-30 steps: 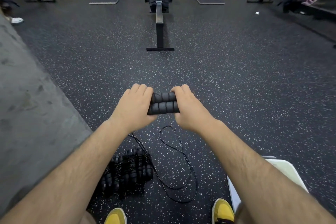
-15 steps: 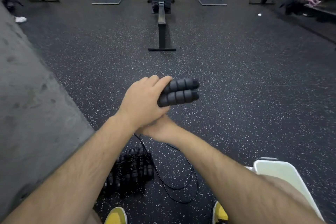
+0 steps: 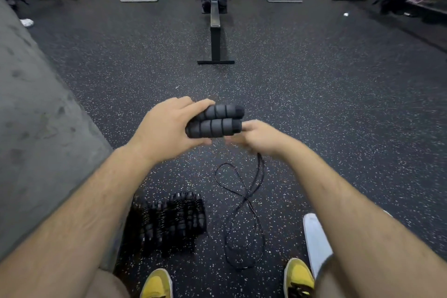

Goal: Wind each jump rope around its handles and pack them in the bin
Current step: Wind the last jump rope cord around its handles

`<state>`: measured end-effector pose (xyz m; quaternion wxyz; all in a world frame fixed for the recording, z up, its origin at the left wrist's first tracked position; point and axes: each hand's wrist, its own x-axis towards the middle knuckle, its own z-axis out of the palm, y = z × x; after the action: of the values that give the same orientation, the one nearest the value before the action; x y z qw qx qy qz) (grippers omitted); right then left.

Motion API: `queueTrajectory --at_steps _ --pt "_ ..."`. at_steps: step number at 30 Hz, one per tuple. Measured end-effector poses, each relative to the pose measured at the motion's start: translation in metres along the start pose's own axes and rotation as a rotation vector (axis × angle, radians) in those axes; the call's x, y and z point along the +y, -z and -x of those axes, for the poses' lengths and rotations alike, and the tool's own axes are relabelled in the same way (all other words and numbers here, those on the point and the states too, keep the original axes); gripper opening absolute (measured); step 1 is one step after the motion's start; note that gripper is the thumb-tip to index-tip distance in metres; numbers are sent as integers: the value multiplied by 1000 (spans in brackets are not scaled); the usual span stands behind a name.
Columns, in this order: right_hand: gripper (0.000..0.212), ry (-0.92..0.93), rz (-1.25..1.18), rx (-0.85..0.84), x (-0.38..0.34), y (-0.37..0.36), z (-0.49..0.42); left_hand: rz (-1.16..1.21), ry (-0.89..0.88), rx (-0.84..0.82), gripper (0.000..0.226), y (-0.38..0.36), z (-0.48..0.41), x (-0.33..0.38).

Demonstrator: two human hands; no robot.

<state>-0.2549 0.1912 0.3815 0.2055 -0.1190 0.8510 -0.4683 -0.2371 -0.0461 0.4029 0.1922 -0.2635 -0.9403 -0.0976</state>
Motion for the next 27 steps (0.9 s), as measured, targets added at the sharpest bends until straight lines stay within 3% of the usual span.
queueTrajectory --at_steps 2,4,8,13,21,23,27 --pt "22 -75 -303 49 2 15 2 -87 -31 -33 77 -4 0 -4" --pt "37 -71 -419 86 -5 18 9 -162 -61 -50 78 -11 -1 -4" --pt "65 -17 25 284 -17 -14 14 -217 -85 -56 76 -25 -7 3" --pt "43 -3 -7 556 -15 -33 10 -216 -67 -4 73 -29 -11 8" --pt "40 30 -182 650 -18 -32 3 -205 -19 72 93 -36 -9 17" --pt "38 40 -222 662 -21 -30 2 -250 -5 136 94 -35 -8 23" --pt "38 21 -240 640 -22 -29 -1 -258 -9 115 93 -36 -9 24"
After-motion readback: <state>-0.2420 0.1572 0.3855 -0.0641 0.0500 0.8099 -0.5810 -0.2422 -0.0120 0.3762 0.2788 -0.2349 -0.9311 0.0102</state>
